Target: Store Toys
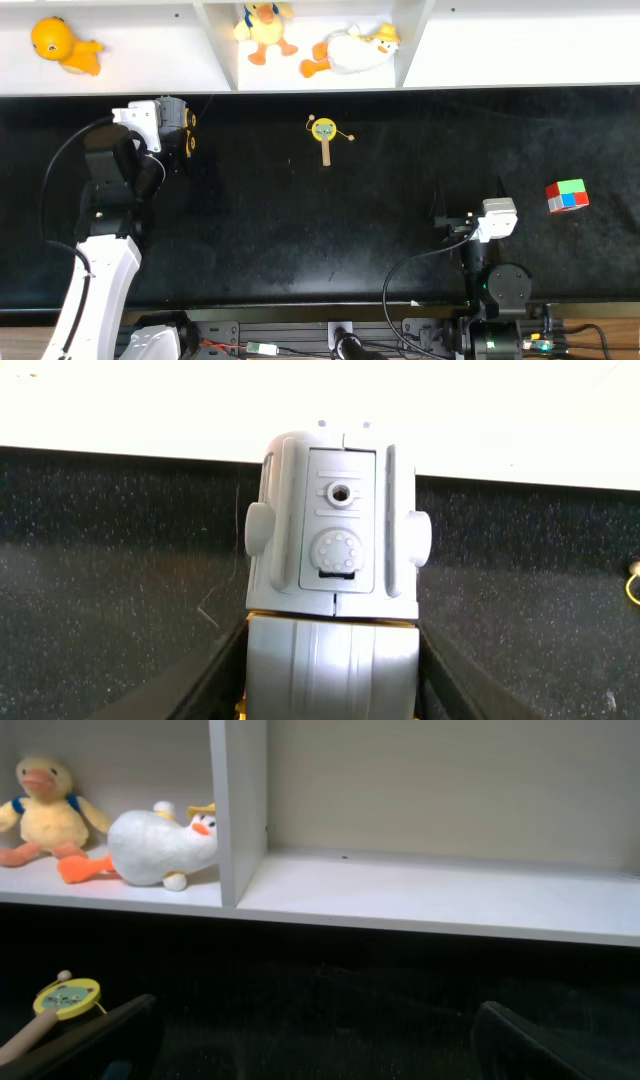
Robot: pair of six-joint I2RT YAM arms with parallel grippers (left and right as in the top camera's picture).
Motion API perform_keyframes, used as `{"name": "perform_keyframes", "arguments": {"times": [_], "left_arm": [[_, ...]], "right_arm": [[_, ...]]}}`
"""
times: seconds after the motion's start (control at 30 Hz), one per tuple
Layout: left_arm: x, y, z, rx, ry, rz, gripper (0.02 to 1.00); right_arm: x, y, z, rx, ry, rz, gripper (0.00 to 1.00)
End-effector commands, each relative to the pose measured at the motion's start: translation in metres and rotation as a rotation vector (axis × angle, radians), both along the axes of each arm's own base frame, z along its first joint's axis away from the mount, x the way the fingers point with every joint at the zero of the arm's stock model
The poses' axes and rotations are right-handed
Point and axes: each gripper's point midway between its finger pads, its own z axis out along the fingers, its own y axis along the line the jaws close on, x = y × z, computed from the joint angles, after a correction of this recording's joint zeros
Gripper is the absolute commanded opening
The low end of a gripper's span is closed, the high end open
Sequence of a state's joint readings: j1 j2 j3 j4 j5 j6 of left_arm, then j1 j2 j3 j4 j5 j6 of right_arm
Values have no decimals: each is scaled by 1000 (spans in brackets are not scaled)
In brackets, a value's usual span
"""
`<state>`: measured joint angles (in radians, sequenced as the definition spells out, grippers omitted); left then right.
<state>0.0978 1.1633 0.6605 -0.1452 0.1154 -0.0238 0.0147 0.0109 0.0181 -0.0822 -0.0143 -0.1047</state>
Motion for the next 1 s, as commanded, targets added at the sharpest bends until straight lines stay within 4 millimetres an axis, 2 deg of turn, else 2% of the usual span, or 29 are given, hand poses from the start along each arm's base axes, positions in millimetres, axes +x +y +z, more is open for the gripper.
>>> {"name": "perform_keyframes", "arguments": {"times": [0.03, 0.27, 0.47, 0.67, 0.83, 0.87, 0.93, 1.0], "left_arm": [[17, 0, 26, 3, -54, -7, 367], [56, 1, 42, 4, -64, -13, 367], [98, -12, 50, 7, -69, -51, 373], [134, -15, 45, 5, -57, -61, 375], [143, -13, 37, 10, -46, -54, 386], [144, -13, 36, 10, -43, -54, 443], [144, -12, 32, 9, -35, -51, 678], [144, -11, 30, 13, -31, -46, 851]], "right_arm": [[0, 0, -4, 4, 3, -3, 996], [0, 0, -4, 4, 3, -3, 993], [0, 0, -4, 4, 3, -3, 993], [0, 0, -4, 4, 2, -3, 996], [0, 0, -4, 4, 2, -3, 996], [0, 0, -4, 4, 3, -3, 996], [0, 0, -4, 4, 3, -3, 993], [0, 0, -4, 4, 2, -3, 996]]}}
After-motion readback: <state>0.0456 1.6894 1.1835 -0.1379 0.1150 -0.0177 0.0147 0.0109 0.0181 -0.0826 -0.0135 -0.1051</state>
